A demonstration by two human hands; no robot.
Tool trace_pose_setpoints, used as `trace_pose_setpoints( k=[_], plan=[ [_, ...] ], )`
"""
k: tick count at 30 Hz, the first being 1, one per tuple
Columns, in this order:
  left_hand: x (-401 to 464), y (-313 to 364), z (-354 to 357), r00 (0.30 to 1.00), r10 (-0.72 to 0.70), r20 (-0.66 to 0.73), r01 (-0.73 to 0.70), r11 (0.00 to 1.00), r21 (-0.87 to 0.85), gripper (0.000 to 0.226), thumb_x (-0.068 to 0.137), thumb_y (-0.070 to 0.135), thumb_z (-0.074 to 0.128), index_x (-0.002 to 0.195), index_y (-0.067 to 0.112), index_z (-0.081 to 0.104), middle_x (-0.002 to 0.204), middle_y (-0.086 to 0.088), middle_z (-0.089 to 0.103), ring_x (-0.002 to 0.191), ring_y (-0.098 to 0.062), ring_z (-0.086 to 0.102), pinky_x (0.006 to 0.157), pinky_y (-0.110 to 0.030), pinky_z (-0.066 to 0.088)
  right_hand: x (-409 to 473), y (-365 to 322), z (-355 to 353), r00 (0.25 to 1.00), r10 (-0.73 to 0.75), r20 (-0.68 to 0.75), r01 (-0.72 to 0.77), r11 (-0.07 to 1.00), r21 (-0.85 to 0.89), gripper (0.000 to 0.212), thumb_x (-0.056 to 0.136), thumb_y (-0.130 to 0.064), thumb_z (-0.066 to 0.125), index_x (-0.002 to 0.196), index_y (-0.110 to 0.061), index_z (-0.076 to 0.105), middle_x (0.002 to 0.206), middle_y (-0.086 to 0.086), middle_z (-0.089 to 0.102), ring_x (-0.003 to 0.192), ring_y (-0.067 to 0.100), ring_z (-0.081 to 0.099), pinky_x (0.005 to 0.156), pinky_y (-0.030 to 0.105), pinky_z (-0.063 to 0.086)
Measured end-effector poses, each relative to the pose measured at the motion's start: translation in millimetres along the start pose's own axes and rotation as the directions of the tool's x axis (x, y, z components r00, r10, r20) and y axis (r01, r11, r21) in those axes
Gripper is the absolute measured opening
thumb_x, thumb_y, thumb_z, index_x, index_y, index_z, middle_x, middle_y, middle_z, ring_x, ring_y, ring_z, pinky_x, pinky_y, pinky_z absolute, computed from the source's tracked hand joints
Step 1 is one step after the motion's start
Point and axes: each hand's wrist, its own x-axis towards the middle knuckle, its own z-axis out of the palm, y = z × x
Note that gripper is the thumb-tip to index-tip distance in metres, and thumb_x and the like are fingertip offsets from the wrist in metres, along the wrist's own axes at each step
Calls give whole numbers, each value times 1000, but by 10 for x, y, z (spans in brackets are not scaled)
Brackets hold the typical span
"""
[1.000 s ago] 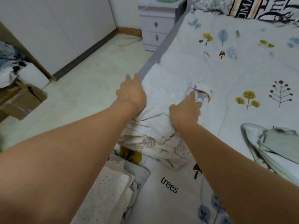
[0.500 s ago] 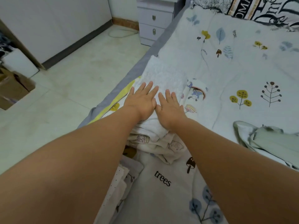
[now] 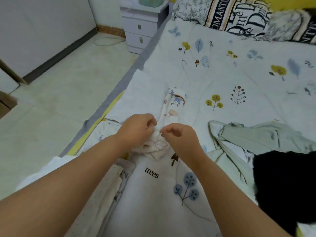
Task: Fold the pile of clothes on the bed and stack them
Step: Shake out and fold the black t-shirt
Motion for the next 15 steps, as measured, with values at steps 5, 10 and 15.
trace_pose_setpoints(
  k=[5, 10, 15],
  plan=[
    [-411, 347, 153, 987, 33, 156, -39, 999, 34, 21, 90, 11, 49, 102, 17, 66, 99, -2, 67, 84, -16, 58, 75, -26, 42, -592, 96, -323, 997, 67, 49, -55, 977, -205, 18, 83, -9, 56, 86, -20, 70, 76, -10, 62, 66, 2, 53, 70, 21, 46],
    [-730, 724, 280, 973, 62, 223, -71, 997, 34, 18, 93, 15, 47, 99, 20, 64, 92, 3, 62, 75, -13, 54, 61, -18, 40, -1118, 197, -732, 986, 159, 43, -139, 943, -304, 22, 87, -9, 51, 95, -18, 70, 84, -10, 60, 79, 8, 56, 74, 17, 45],
    [-949, 1224, 511, 949, 93, 302, -116, 992, 58, 23, 93, 14, 44, 106, 19, 62, 100, 0, 66, 84, -15, 58, 69, -24, 40, -1594, 336, -1280, 974, 226, 12, -209, 919, -334, 22, 87, -11, 52, 98, -18, 70, 81, -15, 58, 78, 6, 56, 70, 12, 43]
  ],
)
